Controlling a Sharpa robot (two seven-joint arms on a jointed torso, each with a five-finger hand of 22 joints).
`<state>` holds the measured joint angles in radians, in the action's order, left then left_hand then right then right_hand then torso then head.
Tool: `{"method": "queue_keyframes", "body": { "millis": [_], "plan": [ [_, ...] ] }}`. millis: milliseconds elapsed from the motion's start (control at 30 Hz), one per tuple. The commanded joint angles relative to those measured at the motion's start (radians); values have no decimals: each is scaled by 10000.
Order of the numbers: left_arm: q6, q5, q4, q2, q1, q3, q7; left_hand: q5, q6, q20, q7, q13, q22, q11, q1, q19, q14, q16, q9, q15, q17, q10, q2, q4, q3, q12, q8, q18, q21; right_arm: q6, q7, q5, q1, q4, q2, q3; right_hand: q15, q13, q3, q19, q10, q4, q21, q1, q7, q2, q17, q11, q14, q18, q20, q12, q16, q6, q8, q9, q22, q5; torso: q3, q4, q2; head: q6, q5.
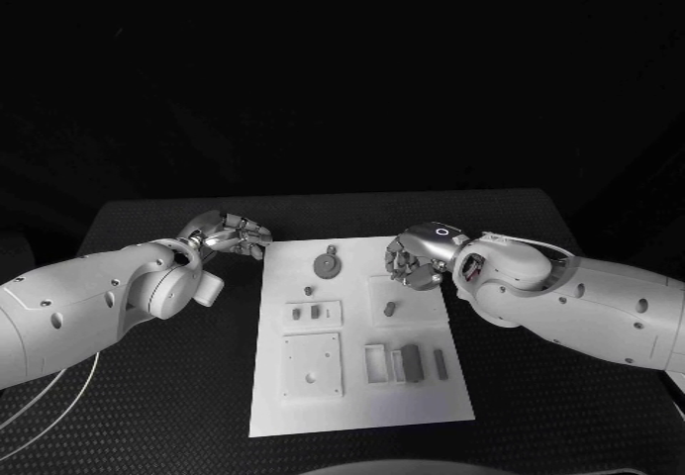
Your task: Assemble the parts on the task board
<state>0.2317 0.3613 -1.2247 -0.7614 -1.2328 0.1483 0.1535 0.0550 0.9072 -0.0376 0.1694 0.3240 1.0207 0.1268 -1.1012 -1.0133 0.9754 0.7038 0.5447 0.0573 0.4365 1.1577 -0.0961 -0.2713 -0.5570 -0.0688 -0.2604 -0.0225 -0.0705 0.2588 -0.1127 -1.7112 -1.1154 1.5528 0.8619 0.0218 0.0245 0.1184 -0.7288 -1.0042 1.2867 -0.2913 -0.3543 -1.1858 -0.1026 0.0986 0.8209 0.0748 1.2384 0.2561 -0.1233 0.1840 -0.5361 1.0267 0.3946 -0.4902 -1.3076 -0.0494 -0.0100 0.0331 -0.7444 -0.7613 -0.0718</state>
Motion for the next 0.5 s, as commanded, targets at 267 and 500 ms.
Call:
{"method": "queue_keyframes", "body": {
  "millis": [267, 500],
  "plan": [
    [9, -144, 105, 169, -11, -8, 80, -3, -74, -3, -17, -11, -17, -8, 75, -46, 62, -75, -14, 27, 26, -82, -1, 38, 43, 3, -59, -32, 23, -441, 209, 180, 6, 776, -713, 55, -9, 15, -39, -56, 55, 7, -30, 88, -21, -7, 23, -10, 57, 57, -21, -55, -17, 40, 7, -29, -202, -9, -7, -2, 17, 34, 367],
    [61, -189, 133, 227, -11, -9, 117, -3, -71, -2, -18, -11, -22, -9, 76, -45, 60, -84, -15, 28, 36, -78, 2, 39, 46, 0, -62, -31, 24, -511, 306, -464, 74, 1002, -1460, 493, -11, 20, -44, -57, 44, 5, -24, 97, -29, -30, 33, -3, 53, 57, -20, -78, -8, 19, -7, -38, -199, -8, 7, -1, 4, 17, 656]
  ]
}}
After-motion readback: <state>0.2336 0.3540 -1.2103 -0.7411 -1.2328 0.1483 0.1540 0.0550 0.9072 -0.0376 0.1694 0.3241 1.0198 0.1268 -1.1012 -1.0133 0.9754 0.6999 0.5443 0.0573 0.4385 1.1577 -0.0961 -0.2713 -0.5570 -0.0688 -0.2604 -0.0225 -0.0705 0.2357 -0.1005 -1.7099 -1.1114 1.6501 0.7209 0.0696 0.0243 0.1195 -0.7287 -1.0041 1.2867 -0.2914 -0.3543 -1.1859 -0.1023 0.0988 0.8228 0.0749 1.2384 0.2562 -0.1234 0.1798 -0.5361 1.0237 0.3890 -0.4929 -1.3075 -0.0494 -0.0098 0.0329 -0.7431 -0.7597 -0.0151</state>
